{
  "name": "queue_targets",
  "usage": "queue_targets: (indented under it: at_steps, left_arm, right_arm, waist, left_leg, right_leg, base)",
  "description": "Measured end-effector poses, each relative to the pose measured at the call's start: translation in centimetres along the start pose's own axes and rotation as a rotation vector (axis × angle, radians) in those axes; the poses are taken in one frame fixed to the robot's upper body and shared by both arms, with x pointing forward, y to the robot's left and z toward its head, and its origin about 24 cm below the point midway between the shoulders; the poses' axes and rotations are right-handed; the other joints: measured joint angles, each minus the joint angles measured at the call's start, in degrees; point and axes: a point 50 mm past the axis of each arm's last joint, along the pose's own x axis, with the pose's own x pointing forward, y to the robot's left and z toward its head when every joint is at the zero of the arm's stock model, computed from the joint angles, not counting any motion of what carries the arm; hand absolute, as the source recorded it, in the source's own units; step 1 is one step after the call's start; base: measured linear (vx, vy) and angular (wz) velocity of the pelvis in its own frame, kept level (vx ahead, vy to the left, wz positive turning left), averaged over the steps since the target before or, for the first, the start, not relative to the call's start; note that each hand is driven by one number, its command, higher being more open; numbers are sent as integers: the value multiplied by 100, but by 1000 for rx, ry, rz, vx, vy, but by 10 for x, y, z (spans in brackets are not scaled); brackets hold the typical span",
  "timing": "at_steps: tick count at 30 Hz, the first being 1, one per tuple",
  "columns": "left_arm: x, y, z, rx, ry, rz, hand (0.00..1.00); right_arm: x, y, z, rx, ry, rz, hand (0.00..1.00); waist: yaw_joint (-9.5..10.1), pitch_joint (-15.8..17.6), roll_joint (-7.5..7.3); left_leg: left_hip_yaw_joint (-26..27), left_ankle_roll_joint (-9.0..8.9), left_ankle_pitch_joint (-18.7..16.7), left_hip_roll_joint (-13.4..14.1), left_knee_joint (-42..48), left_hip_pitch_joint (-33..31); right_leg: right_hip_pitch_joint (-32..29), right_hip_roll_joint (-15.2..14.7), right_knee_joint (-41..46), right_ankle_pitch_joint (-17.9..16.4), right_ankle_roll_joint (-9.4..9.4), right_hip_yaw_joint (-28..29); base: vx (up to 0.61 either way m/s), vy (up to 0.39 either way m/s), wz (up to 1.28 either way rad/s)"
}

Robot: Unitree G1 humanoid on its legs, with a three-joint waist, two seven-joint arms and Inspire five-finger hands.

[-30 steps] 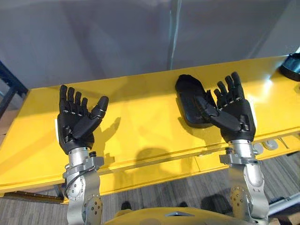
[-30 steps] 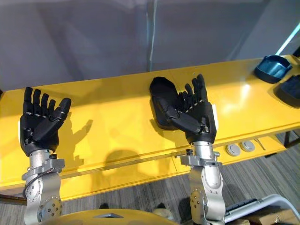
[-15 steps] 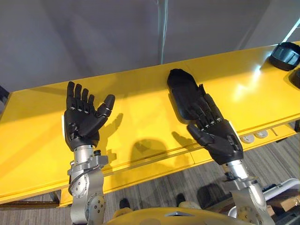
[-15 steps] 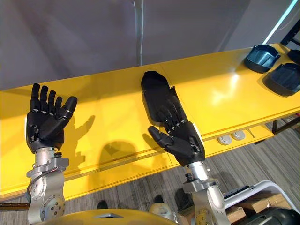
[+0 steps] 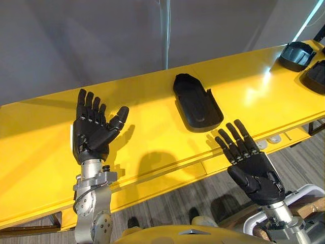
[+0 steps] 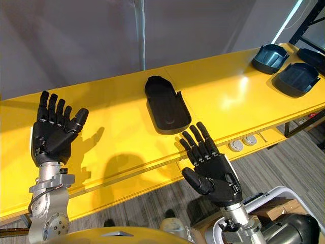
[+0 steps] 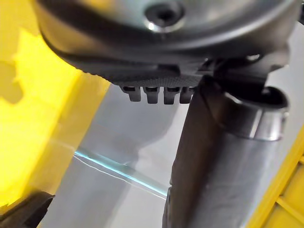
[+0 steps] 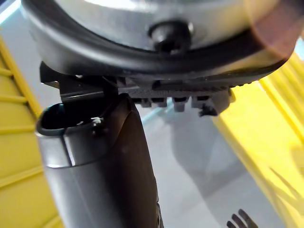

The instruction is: Walk over and take three plastic housings, then place them on the shelf

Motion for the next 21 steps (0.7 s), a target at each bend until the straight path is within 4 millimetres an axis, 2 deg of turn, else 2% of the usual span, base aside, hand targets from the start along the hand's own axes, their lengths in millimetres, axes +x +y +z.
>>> queue_targets:
  at_steps: [5,9,16,21]
  left_arm:
    - [0,3,-3,14,20,7,100]
    - [2,3,-2,30,22,-3,100]
    - [2,2,-6,27,52,24,100]
    - [2,1,-7,27,68,23,100]
  right_arm:
    - [-15,-13,-15,-34,190,-75,100]
    - [-12,-19,-12,-102,191,-173,100]
    - [3,-20,7,-274,173,-326,100]
    - [26,-8,31,-374,49,-272,100]
  waist:
    - [5,0,6]
    - [11,-1,4]
    - [12,-12,20]
    - [6,-37,47]
  left_leg:
    - [-41,-7,8,3,6,-19]
    - [-78,-7,9,2,16,-24]
    - [-89,-5,22,3,19,-25]
    - [-91,-4,28,4,20,-24]
  right_leg:
    - [-5,5,18,-16,-3,-25]
    - [-5,6,23,-16,-3,-33]
    - [-5,6,34,-14,-3,-41]
    - [-6,7,34,-11,-1,-41]
  base:
    - [0,1,2]
    - [0,0,0]
    - [0,0,0]
    - [0,0,0]
